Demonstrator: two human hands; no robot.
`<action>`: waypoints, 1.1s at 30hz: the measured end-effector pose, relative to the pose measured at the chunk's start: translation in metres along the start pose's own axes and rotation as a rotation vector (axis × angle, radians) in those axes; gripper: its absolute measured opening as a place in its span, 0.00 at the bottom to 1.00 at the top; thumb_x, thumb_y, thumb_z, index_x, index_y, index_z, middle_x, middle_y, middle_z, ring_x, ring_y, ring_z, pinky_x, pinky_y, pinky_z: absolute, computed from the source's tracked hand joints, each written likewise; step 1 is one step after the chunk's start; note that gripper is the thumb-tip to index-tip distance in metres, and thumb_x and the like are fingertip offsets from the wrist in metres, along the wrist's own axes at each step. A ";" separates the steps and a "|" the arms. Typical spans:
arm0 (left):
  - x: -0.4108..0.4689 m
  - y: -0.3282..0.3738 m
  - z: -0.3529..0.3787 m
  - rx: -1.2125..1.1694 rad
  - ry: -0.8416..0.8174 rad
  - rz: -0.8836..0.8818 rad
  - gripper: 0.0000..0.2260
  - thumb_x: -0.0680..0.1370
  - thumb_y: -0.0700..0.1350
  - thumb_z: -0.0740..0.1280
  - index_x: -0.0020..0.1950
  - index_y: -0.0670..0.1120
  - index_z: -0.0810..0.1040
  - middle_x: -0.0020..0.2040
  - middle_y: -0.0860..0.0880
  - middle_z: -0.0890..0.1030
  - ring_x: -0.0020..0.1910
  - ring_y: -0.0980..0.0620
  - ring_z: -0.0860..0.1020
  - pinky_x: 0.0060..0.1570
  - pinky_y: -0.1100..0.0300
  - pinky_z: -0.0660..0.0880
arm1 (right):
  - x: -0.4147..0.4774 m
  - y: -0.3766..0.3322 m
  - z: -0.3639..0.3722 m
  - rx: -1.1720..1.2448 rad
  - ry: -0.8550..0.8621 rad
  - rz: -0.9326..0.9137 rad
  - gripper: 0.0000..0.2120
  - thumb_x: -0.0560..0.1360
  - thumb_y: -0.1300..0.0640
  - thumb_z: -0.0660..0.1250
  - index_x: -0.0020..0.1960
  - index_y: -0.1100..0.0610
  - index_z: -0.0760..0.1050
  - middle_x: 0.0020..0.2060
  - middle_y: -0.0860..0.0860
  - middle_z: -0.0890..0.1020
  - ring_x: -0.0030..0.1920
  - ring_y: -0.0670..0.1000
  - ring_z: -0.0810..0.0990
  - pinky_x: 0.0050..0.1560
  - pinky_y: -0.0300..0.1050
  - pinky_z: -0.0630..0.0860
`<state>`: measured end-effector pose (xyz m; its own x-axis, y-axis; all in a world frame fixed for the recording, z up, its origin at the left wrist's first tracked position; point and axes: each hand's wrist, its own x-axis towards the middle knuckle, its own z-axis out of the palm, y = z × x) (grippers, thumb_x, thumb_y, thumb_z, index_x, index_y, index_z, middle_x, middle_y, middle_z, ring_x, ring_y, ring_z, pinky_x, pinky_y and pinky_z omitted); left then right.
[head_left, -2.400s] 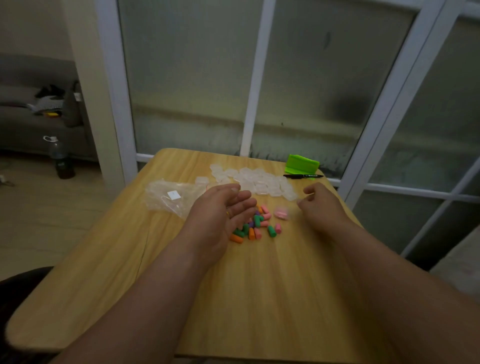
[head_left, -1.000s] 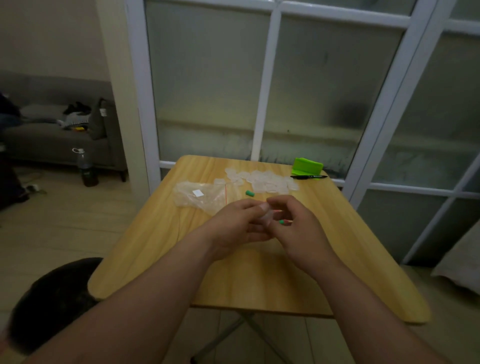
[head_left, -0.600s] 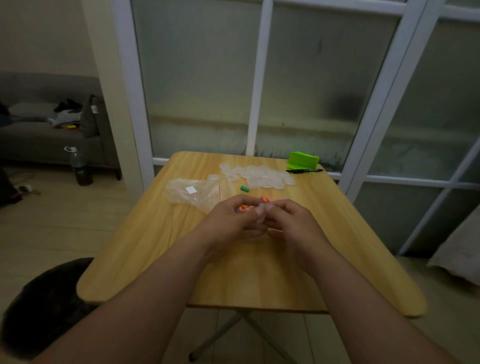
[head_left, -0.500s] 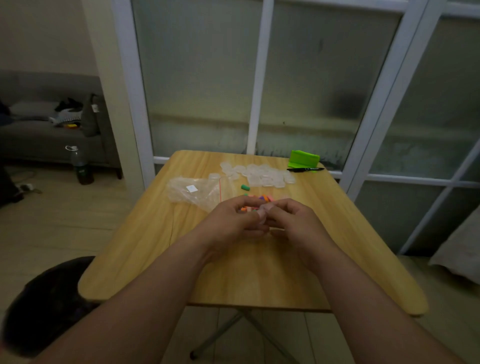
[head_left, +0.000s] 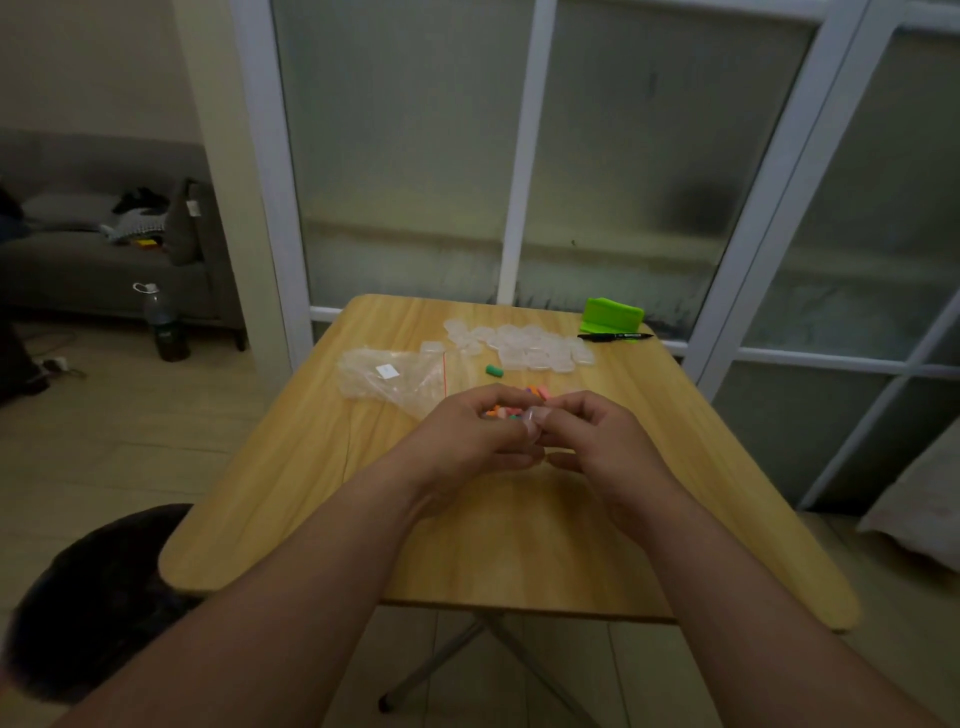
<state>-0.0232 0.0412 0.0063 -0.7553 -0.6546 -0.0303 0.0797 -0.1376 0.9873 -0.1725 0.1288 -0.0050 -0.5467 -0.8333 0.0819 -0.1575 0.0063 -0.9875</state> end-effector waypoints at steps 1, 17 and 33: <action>0.001 0.000 0.000 0.001 0.003 -0.001 0.12 0.80 0.35 0.72 0.63 0.41 0.82 0.58 0.31 0.83 0.53 0.39 0.86 0.55 0.51 0.84 | 0.000 0.000 0.000 -0.004 0.002 -0.005 0.07 0.78 0.55 0.74 0.52 0.58 0.83 0.46 0.54 0.89 0.52 0.55 0.88 0.53 0.52 0.81; 0.003 0.001 0.001 -0.282 0.044 -0.109 0.13 0.83 0.32 0.59 0.66 0.37 0.76 0.56 0.30 0.84 0.55 0.34 0.85 0.48 0.51 0.86 | 0.005 0.003 -0.008 0.024 0.101 0.048 0.08 0.82 0.61 0.67 0.53 0.56 0.85 0.47 0.55 0.89 0.47 0.54 0.88 0.46 0.50 0.84; -0.003 -0.008 0.025 -0.309 -0.267 -0.376 0.12 0.82 0.57 0.63 0.49 0.52 0.80 0.39 0.47 0.77 0.29 0.55 0.71 0.27 0.64 0.60 | 0.004 0.004 -0.005 -0.308 0.009 -0.167 0.10 0.84 0.58 0.67 0.49 0.49 0.85 0.43 0.47 0.87 0.46 0.48 0.86 0.48 0.51 0.84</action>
<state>-0.0376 0.0626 0.0026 -0.9041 -0.3123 -0.2918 -0.0709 -0.5636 0.8230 -0.1793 0.1279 -0.0084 -0.4996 -0.8317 0.2420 -0.4857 0.0377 -0.8733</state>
